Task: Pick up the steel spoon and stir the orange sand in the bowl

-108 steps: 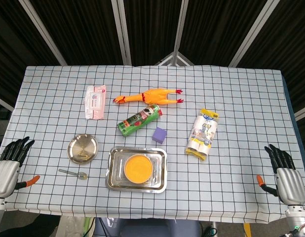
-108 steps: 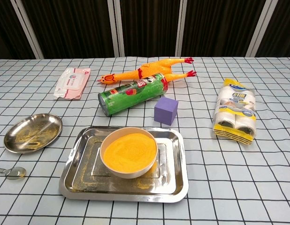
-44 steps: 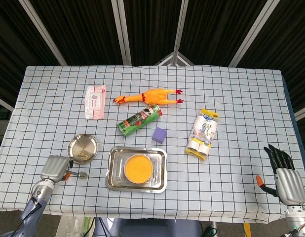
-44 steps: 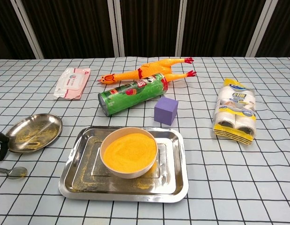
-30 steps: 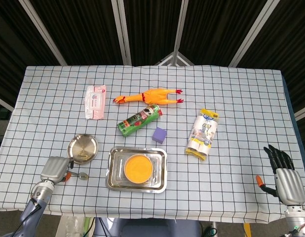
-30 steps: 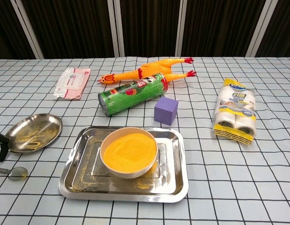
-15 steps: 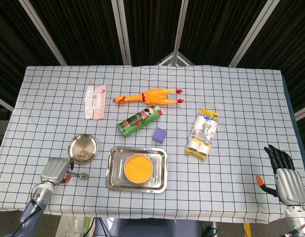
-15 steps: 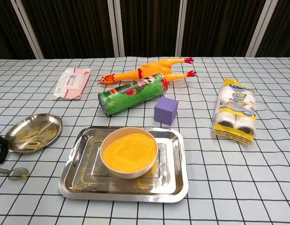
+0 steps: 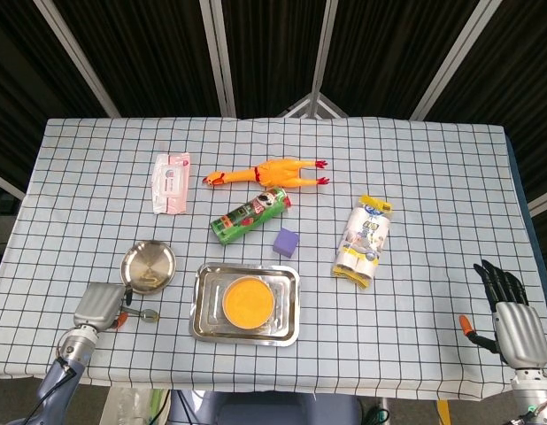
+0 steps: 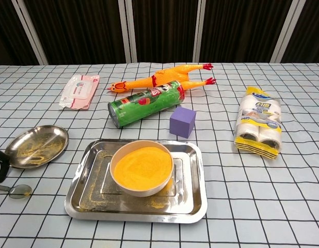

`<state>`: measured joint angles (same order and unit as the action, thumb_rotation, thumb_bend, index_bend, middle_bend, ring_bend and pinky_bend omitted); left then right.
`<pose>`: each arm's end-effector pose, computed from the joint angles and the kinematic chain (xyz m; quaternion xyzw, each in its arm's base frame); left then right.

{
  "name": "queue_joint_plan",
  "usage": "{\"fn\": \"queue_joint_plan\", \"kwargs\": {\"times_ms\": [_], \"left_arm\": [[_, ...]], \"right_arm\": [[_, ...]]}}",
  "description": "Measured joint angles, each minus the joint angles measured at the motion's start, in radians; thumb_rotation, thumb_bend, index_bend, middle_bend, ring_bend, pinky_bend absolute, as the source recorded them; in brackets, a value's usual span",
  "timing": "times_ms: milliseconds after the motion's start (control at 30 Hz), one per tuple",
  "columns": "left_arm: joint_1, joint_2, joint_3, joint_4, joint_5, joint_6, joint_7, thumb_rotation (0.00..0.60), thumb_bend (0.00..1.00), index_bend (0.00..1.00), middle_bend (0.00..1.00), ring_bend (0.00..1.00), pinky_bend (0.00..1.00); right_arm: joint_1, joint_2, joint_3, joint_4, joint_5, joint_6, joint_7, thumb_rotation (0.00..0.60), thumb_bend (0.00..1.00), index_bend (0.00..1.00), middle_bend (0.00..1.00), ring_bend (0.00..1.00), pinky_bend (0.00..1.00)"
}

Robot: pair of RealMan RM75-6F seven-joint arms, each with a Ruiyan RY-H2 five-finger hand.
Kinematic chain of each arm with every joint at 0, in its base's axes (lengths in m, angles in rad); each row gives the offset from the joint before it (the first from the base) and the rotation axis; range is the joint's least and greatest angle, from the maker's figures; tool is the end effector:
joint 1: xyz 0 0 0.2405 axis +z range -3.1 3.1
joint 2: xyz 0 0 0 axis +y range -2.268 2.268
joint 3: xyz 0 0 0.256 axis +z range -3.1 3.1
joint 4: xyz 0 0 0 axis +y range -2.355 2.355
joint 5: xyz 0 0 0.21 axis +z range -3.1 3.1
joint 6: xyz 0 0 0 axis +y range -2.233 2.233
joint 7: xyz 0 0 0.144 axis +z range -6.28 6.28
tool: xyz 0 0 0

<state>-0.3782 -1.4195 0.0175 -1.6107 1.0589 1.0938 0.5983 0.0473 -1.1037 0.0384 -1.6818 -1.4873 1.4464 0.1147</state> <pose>-0.2825 0.2270 0.0098 -0.7310 -0.4199 -0.1767 0.5081 -0.3092 -0.1658 0.1514 0.5575 -0.4647 0.4099 0.5525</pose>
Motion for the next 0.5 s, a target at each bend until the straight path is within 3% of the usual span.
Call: {"fn": "queue_joint_plan", "kwargs": {"times_ms": [167,500], "left_arm": [[-0.001,-0.002,0.001,0.004,0.0,0.003,-0.005,0.6,0.55,0.54,1.0,1.0,1.0],[-0.003,-0.001,0.004,-0.004,0.002,0.007,-0.009,0.6,0.56,0.55,1.0,1.0,1.0]], "right_arm": [[0.0,0.0,0.0,0.0,-0.001,0.001,0.001,0.6,0.4,0.0,0.0,0.0,0.0],[-0.001,0.001,0.0,-0.001,-0.001,0.001,0.003,0.6,0.4,0.0,0.0,0.0,0.0]]}}
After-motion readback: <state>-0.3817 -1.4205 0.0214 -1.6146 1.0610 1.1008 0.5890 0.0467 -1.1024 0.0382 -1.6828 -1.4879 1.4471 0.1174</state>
